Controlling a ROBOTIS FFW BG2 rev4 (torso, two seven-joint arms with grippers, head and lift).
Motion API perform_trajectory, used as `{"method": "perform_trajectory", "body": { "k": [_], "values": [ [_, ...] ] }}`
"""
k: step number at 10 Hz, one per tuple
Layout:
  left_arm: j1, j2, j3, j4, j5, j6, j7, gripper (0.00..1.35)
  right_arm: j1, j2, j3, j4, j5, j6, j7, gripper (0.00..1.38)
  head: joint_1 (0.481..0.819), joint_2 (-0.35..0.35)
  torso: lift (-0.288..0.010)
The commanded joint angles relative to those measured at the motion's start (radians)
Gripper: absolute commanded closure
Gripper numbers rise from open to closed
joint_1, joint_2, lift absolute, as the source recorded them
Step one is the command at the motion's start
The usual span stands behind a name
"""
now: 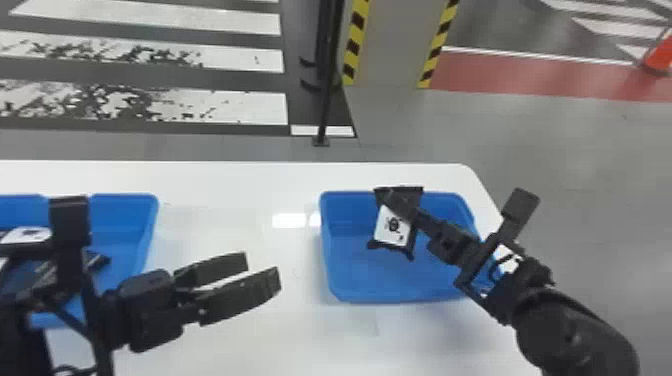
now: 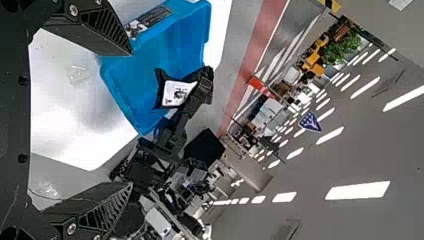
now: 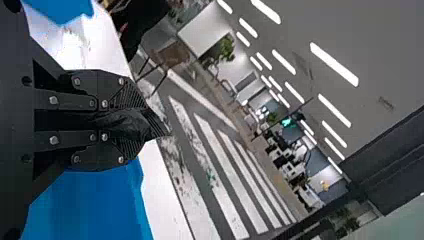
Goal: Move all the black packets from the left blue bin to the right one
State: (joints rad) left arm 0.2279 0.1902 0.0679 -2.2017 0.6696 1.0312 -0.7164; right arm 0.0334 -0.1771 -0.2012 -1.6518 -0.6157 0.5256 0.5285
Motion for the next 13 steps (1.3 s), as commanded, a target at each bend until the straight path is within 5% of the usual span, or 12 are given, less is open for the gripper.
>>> {"method": "perform_trajectory", "body": {
  "k": [1,2,5,7,10,13],
  "values": [
    [0.017,0.0,0.02,-0.021,0.006,-0.008,0.0,0.12,-0.033,-0.002,-0.02,0.036,0.171,0.004,-0.005,1.19,0.695,-0.217,-0.154],
    [0.04,-0.001,0.056,-0.058,0.006,0.0,0.0,0.12,-0.065,-0.001,0.004,0.095,0.217,0.004,-0.009,1.13,0.695,-0.229,-0.154],
    [0.15,0.006,0.187,-0.217,-0.004,-0.018,0.0,0.12,-0.117,0.038,0.056,0.153,0.364,-0.057,-0.078,0.41,0.695,-0.197,-0.154],
    [0.233,-0.014,0.297,-0.286,-0.023,-0.057,0.0,0.12,-0.139,0.062,0.155,0.156,0.366,-0.155,-0.105,0.14,0.695,-0.159,-0.154],
    [0.216,-0.026,0.359,-0.283,-0.119,-0.072,0.0,0.12,0.021,0.061,0.217,-0.082,0.378,-0.258,-0.107,0.1,0.695,0.002,-0.154],
    [0.209,-0.035,0.389,-0.224,-0.213,-0.062,0.011,0.12,0.276,0.062,0.213,-0.382,0.414,-0.351,-0.14,0.1,0.695,0.081,-0.154]
  ]
}}
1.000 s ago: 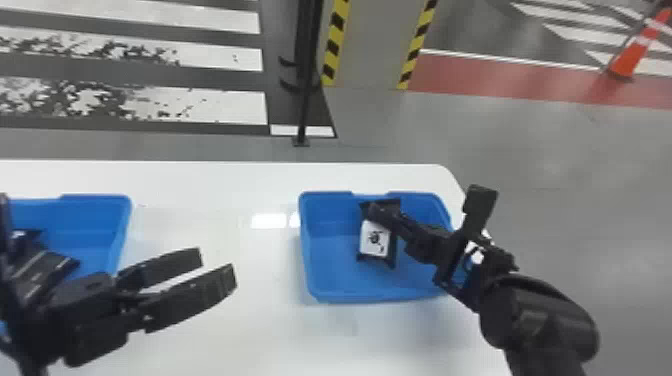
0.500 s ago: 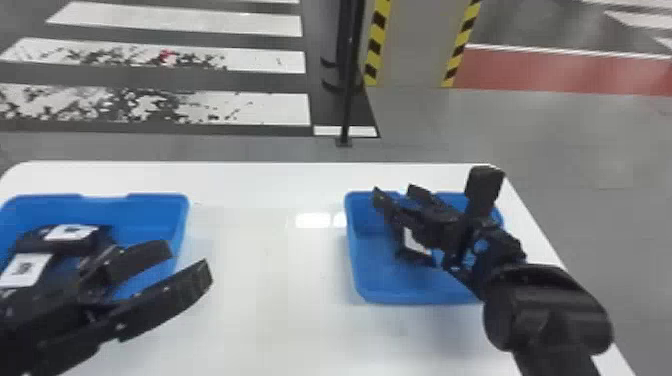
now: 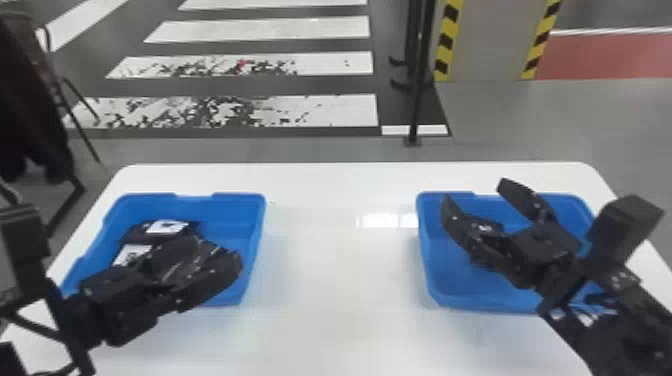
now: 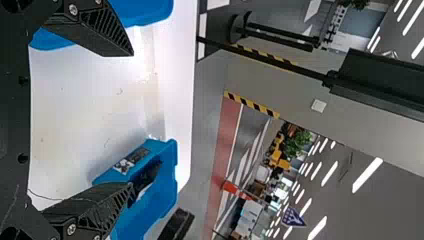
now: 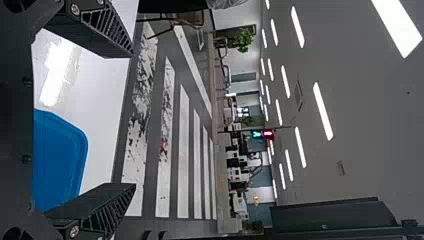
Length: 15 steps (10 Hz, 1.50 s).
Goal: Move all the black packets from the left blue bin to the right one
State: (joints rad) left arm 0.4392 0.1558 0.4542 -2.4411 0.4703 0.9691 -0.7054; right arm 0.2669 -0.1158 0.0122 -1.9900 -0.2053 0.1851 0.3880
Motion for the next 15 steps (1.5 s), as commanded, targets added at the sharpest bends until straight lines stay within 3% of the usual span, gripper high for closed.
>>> {"method": "perform_trajectory", "body": {
  "k": [1,4,7,11,15],
  "values": [
    [-0.015,-0.004,0.012,0.039,-0.046,0.003,0.006,0.12,0.111,0.002,-0.004,-0.115,0.024,-0.016,-0.003,0.1,0.695,0.104,-0.154],
    [-0.083,0.001,0.042,0.145,-0.125,0.013,0.017,0.12,0.29,0.022,-0.006,-0.269,0.04,-0.018,-0.018,0.11,0.695,0.175,-0.154],
    [-0.213,0.025,0.04,0.273,-0.229,0.035,0.024,0.12,0.386,0.041,-0.016,-0.316,0.024,-0.018,-0.018,0.11,0.695,0.232,-0.154],
    [-0.361,0.064,-0.015,0.427,-0.416,0.15,0.04,0.11,0.388,0.041,-0.012,-0.316,0.012,-0.013,-0.008,0.11,0.695,0.295,-0.154],
    [-0.52,0.093,-0.127,0.66,-0.492,0.233,0.04,0.11,0.381,0.042,-0.012,-0.306,0.0,-0.001,-0.003,0.11,0.695,0.306,-0.154]
  ]
}}
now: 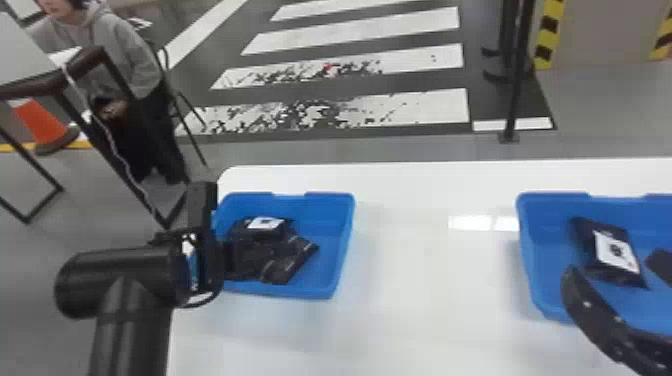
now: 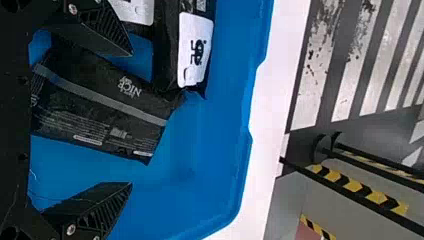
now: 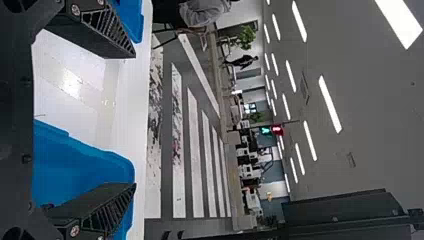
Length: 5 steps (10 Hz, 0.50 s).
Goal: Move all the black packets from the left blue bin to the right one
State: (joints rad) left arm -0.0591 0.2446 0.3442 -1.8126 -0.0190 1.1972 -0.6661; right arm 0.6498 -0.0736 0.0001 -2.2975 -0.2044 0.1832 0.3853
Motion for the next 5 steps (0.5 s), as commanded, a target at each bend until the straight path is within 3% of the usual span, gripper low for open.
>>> {"method": "perform_trajectory", "body": {
  "k": [1,3,5],
  "values": [
    [-0.049,0.005,-0.035,0.052,-0.035,0.032,0.0,0.12,-0.002,0.0,0.002,0.001,-0.001,0.003,0.001,0.11,0.695,0.299,-0.154],
    [-0.088,0.007,-0.065,0.125,-0.043,0.035,-0.001,0.19,-0.002,0.0,0.002,0.009,-0.013,0.011,0.001,0.11,0.695,0.291,-0.154],
    [-0.093,0.009,-0.079,0.133,-0.061,0.086,-0.001,0.58,-0.002,0.0,0.002,0.011,-0.025,0.013,0.003,0.11,0.695,0.283,-0.154]
  ]
}}
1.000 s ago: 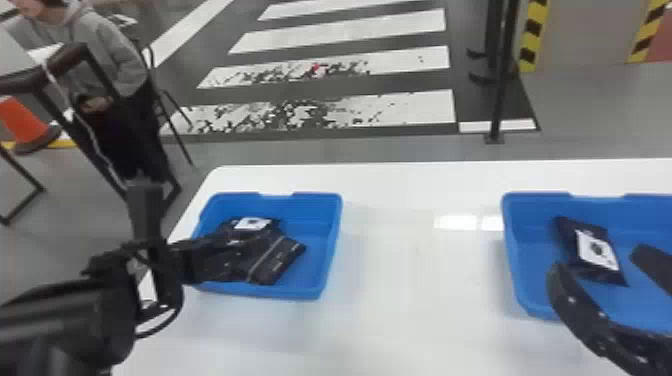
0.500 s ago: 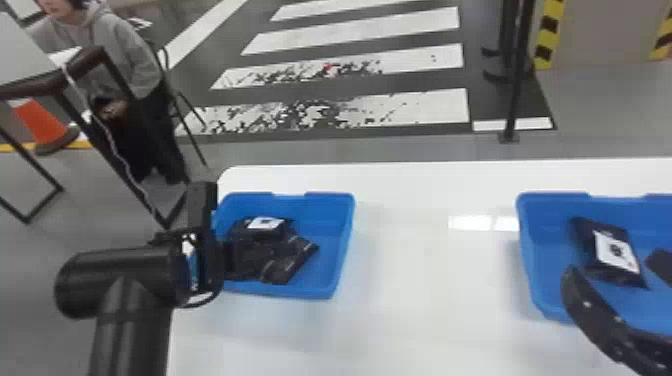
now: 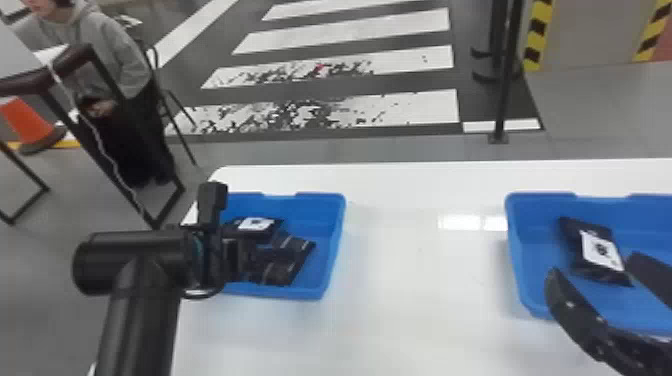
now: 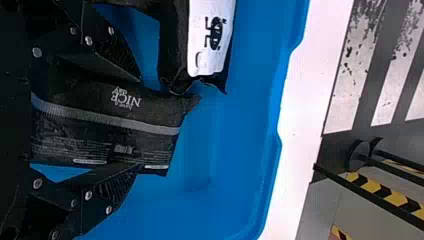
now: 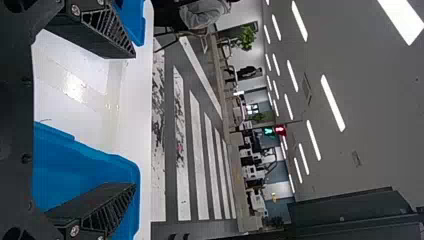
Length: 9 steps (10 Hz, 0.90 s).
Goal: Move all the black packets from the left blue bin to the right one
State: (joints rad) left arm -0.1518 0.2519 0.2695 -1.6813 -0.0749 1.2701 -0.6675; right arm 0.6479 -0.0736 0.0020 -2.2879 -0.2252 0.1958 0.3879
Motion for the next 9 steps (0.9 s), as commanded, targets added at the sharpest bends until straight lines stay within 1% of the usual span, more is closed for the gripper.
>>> {"method": "perform_trajectory", "body": {
  "k": [1,3,4,5,6,7,9],
  "values": [
    [-0.003,0.003,-0.018,0.006,-0.021,0.023,-0.003,0.76,0.0,0.0,0.0,0.004,-0.01,0.003,0.0,0.11,0.695,0.283,-0.154],
    [-0.037,0.01,-0.058,0.073,-0.061,0.036,-0.035,0.86,-0.002,0.0,0.0,0.004,-0.016,0.005,0.002,0.11,0.695,0.282,-0.154],
    [-0.037,0.012,-0.066,0.077,-0.083,0.026,-0.046,1.24,0.0,-0.002,0.0,0.004,-0.02,0.005,0.002,0.11,0.695,0.28,-0.154],
    [-0.03,0.009,-0.052,0.075,-0.065,-0.001,-0.052,1.21,0.0,-0.002,0.0,0.004,-0.022,0.005,0.003,0.11,0.695,0.278,-0.154],
    [-0.025,0.009,-0.042,0.058,-0.043,-0.036,-0.072,1.21,0.0,-0.002,-0.002,0.004,-0.026,0.005,0.003,0.11,0.695,0.279,-0.154],
    [0.002,0.007,-0.028,-0.023,-0.031,-0.043,-0.078,1.21,-0.005,-0.003,-0.002,0.002,-0.03,0.008,0.005,0.11,0.695,0.275,-0.154],
    [0.061,0.006,-0.018,-0.193,0.053,-0.036,-0.087,1.21,-0.025,-0.003,-0.002,0.002,-0.038,0.008,0.009,0.11,0.695,0.261,-0.154]
  ]
}}
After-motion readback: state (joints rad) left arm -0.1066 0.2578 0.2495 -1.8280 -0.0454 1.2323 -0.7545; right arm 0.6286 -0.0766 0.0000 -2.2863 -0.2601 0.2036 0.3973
